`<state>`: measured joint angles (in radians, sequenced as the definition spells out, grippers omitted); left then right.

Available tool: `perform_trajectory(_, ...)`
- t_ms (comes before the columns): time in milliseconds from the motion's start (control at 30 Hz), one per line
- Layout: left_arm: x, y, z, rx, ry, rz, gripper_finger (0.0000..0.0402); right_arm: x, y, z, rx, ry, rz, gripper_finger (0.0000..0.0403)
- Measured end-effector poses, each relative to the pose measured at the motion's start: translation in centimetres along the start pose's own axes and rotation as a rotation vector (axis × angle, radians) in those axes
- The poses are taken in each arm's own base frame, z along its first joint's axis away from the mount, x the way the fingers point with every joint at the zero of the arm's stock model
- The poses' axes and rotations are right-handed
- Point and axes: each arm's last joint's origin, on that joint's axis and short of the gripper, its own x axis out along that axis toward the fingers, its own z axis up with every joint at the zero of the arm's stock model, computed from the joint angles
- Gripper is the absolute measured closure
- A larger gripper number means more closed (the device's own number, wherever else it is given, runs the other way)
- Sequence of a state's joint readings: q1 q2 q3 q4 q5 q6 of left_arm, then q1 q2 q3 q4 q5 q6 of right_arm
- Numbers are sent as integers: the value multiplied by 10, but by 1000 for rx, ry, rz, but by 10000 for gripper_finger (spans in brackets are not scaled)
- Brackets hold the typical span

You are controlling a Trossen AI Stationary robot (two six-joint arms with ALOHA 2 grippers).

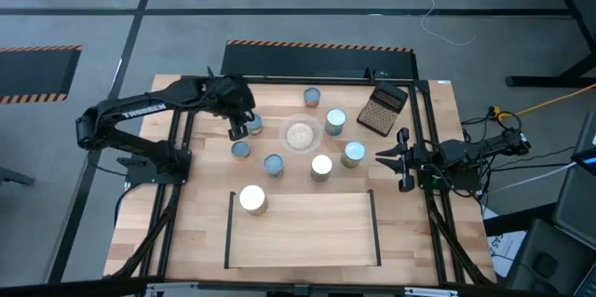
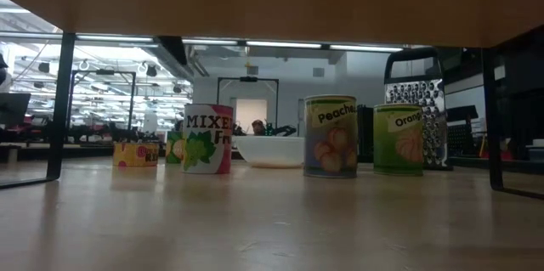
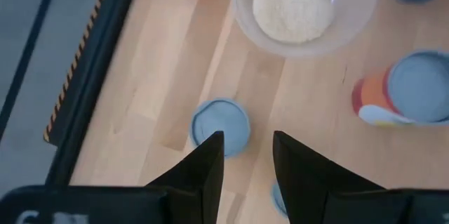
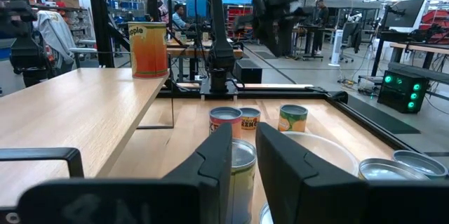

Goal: Pick and place cans onto a shelf
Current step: Put the small canned peaches on the shelf

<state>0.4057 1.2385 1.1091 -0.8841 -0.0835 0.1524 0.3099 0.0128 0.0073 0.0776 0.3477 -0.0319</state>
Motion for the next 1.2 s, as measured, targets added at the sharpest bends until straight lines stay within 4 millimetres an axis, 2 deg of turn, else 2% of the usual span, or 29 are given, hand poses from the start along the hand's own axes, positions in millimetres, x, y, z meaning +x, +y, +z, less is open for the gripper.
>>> perform_trajectory(500,76,-5,6,65,246,-38,286,0,0,0,0,0,0,331)
perform_trajectory(867,108,-2,4,54,323,-31,286,0,0,0,0,0,0,331)
perform_trajectory(1200,121,-3,3,51,341,-40,286,0,0,0,0,0,0,331)
